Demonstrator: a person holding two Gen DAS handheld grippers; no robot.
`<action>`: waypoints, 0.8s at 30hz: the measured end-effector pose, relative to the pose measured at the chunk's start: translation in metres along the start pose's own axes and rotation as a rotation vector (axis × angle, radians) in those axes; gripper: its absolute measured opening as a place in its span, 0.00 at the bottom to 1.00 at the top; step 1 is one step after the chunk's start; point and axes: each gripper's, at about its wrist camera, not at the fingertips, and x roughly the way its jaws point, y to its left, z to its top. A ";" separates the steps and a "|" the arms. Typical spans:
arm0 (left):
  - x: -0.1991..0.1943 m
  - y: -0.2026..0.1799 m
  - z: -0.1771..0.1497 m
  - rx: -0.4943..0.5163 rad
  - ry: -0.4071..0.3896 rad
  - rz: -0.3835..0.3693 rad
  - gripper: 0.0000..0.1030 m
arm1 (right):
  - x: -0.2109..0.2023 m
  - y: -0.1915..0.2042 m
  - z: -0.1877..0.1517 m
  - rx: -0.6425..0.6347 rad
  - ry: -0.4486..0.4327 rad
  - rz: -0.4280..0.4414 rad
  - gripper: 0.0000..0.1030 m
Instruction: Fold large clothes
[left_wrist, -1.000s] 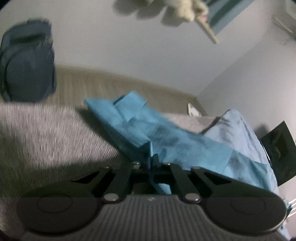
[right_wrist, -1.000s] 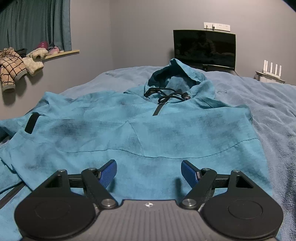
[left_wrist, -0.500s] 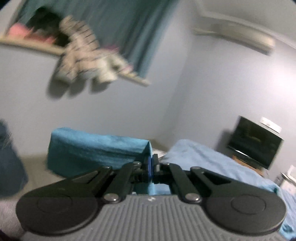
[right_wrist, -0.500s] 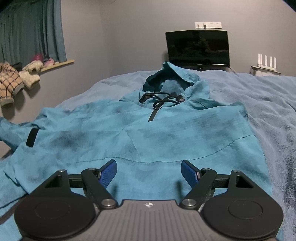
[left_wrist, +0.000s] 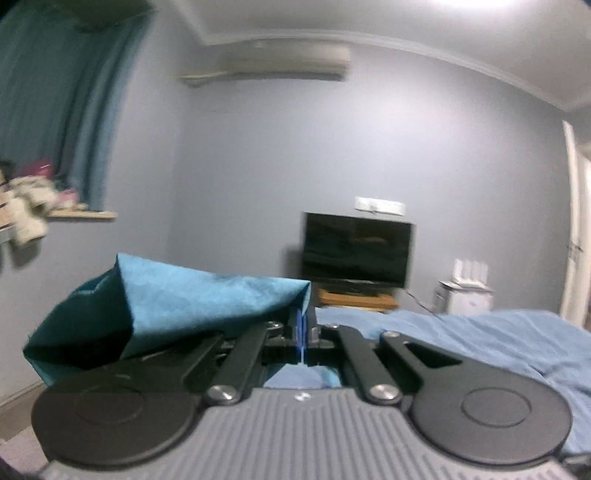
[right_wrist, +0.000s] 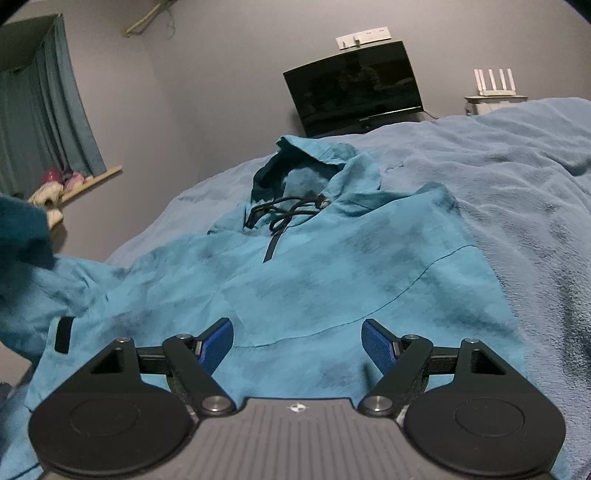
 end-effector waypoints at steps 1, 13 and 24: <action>0.005 -0.017 -0.002 0.016 0.008 -0.024 0.00 | 0.000 -0.002 0.001 0.009 -0.004 0.000 0.76; 0.058 -0.213 -0.110 0.201 0.283 -0.301 0.00 | -0.010 -0.051 0.011 0.172 -0.068 -0.047 0.76; 0.063 -0.202 -0.190 0.302 0.549 -0.401 0.00 | 0.002 -0.040 0.003 0.086 -0.028 -0.049 0.76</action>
